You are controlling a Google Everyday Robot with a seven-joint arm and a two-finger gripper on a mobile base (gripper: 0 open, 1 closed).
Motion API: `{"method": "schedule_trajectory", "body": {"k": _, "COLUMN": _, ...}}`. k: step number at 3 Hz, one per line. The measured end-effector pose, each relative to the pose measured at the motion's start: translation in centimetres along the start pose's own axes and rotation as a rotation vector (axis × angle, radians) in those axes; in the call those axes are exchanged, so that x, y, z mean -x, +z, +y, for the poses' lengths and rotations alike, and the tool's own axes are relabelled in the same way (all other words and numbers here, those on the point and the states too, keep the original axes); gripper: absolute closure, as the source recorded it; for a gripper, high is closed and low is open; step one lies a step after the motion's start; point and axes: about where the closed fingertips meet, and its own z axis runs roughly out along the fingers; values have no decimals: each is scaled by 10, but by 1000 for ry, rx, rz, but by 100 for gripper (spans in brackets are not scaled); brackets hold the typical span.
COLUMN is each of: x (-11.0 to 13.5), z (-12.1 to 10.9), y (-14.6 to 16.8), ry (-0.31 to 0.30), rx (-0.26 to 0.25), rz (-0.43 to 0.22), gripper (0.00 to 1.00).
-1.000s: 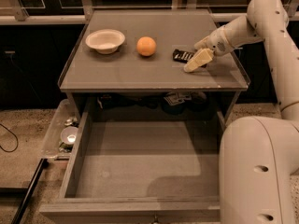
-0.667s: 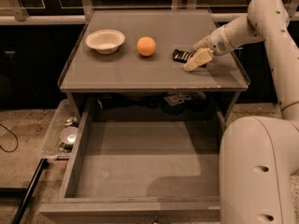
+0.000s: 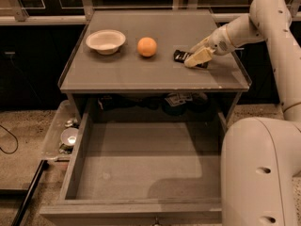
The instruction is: Place rxbar chocolate into top drawer
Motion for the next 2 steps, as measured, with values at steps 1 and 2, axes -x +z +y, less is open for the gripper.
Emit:
{"method": "schedule_trajectory", "body": {"k": 1, "x": 4, "z": 0, "y": -4, "ry": 0, "rx": 0, "rz": 0, "gripper": 100}}
{"method": "schedule_trajectory", "body": {"k": 2, "x": 4, "z": 0, "y": -4, "ry": 0, "rx": 0, "rz": 0, "gripper": 100}}
